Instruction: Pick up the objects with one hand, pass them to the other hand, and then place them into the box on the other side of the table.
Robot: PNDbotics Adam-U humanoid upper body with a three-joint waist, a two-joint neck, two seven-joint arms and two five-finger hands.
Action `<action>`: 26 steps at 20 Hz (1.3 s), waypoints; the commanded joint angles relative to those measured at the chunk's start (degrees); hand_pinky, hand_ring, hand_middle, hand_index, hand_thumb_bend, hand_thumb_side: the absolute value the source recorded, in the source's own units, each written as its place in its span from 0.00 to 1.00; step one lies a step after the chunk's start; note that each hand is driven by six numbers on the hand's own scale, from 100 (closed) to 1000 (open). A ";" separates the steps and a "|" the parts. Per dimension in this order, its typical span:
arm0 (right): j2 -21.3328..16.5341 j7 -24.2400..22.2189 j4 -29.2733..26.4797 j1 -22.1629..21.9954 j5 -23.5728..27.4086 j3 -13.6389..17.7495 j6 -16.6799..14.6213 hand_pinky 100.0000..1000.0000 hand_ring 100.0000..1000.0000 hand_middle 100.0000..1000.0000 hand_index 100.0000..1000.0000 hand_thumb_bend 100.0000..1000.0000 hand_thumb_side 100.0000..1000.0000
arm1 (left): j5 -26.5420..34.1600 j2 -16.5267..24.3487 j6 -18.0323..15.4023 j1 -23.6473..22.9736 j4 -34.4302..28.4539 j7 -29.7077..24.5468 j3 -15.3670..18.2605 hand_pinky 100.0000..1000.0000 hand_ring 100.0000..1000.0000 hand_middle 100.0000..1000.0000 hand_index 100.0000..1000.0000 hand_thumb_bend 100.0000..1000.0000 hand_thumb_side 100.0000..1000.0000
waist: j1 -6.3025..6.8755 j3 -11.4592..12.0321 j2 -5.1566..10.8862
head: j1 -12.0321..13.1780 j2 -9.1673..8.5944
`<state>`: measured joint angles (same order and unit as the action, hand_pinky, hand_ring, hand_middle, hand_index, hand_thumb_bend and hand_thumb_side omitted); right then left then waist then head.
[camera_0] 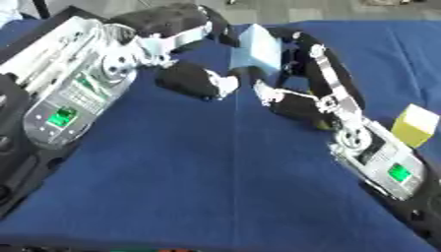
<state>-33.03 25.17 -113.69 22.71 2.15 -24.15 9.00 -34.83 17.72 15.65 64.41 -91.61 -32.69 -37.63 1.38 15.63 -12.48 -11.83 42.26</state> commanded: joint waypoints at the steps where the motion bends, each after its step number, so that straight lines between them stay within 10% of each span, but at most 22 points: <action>1: -0.32 -0.35 -0.90 0.64 -0.86 -0.07 -0.44 0.26 0.46 0.65 0.51 0.00 0.00 | -0.56 0.30 -0.73 0.73 -0.16 0.01 0.47 0.94 0.85 0.76 0.87 0.16 0.47 | -0.03 -0.07 0.80 | 0.00 0.03; 7: -0.22 -0.41 -0.90 0.53 -1.46 -0.47 -0.85 0.26 0.46 0.65 0.51 0.00 0.00 | -2.96 0.39 -0.55 0.62 -0.12 0.33 0.74 0.96 0.86 0.77 0.90 0.29 0.25 | -0.06 -0.16 0.73 | 0.03 -0.05; 26: -0.44 -0.28 -0.90 0.30 -1.82 -1.17 -2.04 0.25 0.46 0.65 0.50 0.00 0.00 | -7.25 0.26 5.38 0.56 -0.07 5.39 0.98 0.95 0.85 0.76 0.90 0.30 0.27 | -0.21 0.04 0.80 | 0.52 0.23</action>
<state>-32.92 24.87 -113.69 22.63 0.71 -25.49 7.20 -41.90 17.56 20.68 64.08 -91.35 -27.54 -37.58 1.21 15.62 -12.55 -11.45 42.27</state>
